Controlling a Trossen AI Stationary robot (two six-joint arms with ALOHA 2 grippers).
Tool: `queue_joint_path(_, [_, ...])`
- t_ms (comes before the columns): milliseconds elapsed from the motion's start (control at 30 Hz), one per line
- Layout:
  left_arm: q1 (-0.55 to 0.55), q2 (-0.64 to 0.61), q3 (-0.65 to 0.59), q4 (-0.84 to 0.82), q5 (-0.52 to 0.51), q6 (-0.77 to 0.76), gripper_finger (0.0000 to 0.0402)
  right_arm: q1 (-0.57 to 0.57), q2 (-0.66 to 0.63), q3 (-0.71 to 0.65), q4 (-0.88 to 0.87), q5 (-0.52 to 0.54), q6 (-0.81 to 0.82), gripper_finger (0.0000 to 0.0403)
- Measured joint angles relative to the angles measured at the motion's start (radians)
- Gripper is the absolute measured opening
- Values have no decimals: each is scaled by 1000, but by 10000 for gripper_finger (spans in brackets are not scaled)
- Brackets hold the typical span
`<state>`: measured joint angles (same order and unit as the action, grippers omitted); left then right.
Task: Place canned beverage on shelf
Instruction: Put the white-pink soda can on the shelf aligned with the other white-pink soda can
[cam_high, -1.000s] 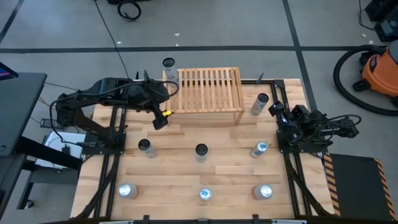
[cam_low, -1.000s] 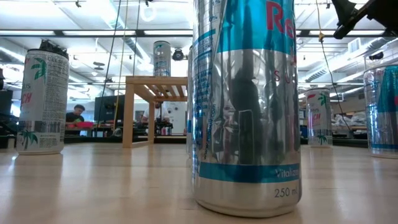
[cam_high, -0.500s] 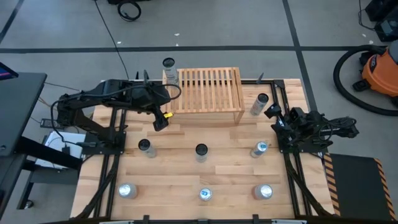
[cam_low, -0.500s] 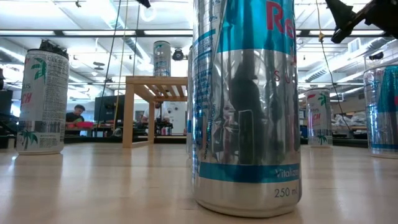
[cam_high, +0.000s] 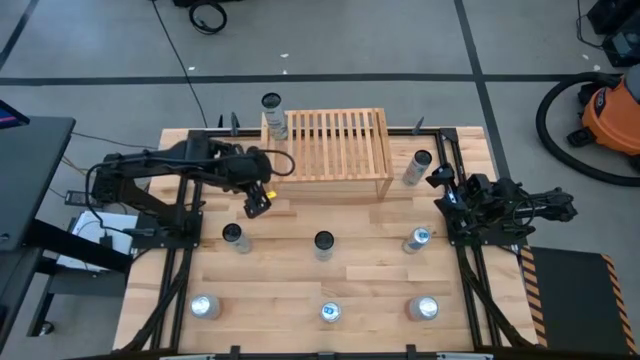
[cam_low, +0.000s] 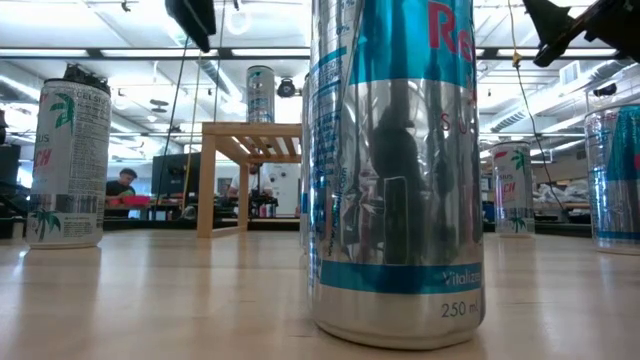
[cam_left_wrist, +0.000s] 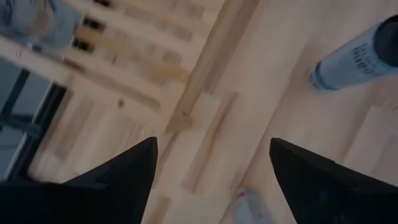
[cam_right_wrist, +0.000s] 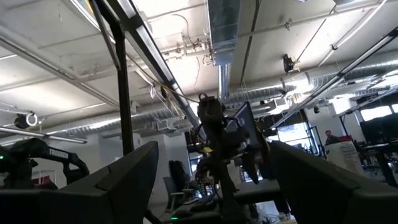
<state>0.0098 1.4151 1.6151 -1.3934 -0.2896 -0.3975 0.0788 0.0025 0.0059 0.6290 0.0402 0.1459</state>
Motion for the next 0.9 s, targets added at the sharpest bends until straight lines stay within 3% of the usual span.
queue_joint_path(533, [-173,-1,-4,-177,-48,-345,311,0,0,0,-32,-6,0,318])
queue_joint_path(900, [-258,-2,-20,-177,-51,-547,311,0,0,0,-76,-8,18,318])
